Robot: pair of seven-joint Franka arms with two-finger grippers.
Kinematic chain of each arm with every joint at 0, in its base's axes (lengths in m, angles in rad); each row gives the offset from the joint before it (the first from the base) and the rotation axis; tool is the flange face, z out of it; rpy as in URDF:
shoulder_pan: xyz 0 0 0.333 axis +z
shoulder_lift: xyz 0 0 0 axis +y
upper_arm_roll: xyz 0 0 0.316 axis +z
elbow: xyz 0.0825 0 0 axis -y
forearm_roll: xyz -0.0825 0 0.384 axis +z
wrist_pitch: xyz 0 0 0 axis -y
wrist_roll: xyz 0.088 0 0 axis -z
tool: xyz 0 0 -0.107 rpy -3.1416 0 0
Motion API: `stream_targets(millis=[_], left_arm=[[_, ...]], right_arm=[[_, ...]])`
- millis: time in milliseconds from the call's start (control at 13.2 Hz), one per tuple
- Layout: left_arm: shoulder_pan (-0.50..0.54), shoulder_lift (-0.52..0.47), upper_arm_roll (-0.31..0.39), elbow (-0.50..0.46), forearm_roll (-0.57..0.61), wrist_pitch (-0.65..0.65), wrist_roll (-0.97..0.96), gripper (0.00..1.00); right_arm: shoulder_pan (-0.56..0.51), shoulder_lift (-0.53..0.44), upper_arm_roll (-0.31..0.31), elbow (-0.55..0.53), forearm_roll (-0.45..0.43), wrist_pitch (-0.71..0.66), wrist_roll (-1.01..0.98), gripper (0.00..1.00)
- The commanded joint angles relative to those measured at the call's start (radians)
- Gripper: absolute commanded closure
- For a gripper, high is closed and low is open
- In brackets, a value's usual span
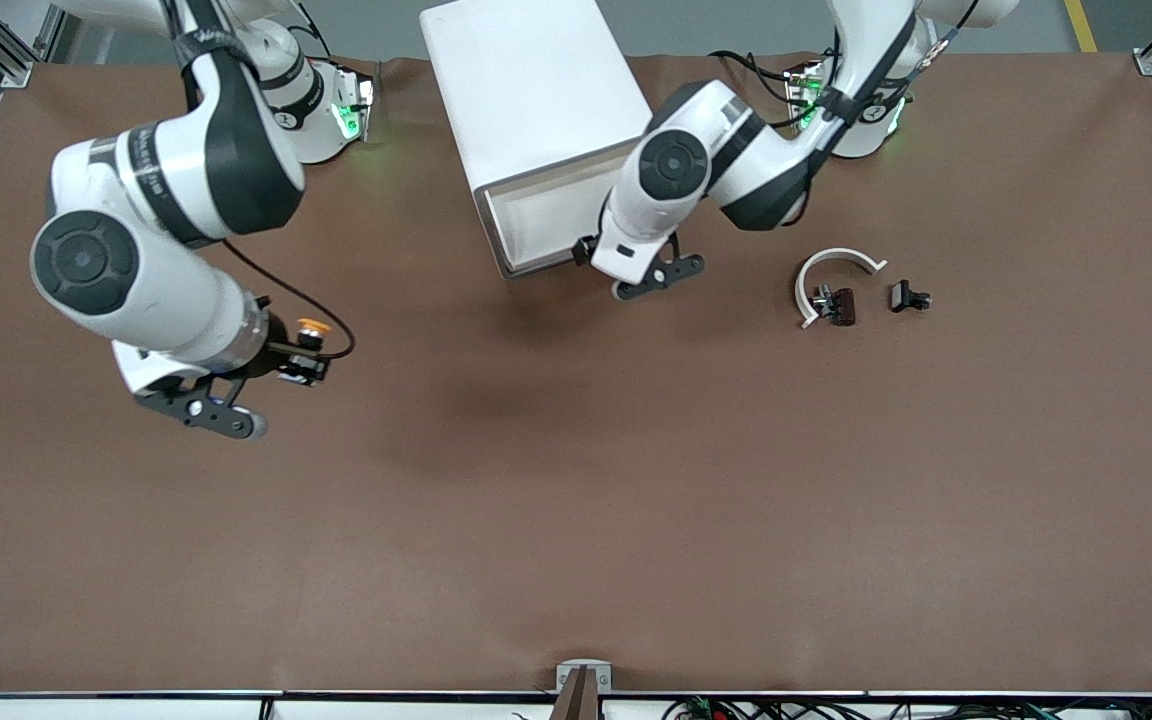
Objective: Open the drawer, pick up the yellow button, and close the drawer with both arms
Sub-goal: 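Push the drawer shut with the left gripper while the right gripper carries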
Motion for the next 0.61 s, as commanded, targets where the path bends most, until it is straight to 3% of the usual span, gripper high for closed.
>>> stream_targets(millis=[0, 228, 532], left_arm=[[-0.05, -0.011, -0.004, -0.018, 0.012, 0.015, -0.054, 0.0], [-0.113, -0.002, -0.004, -0.018, 0.012, 0.015, -0.084, 0.0], [-0.124, 0.02, -0.013, -0.014, -0.004, 0.016, -0.084, 0.0]], right_arm=[[-0.103, -0.023, 0.021, -0.096, -0.025, 0.096, -0.175, 1.0], [-0.222, -0.027, 0.022, -0.225, -0.025, 0.263, -0.338, 1.0], [-0.343, -0.021, 0.024, -0.42, -0.022, 0.542, -0.521, 1.0]])
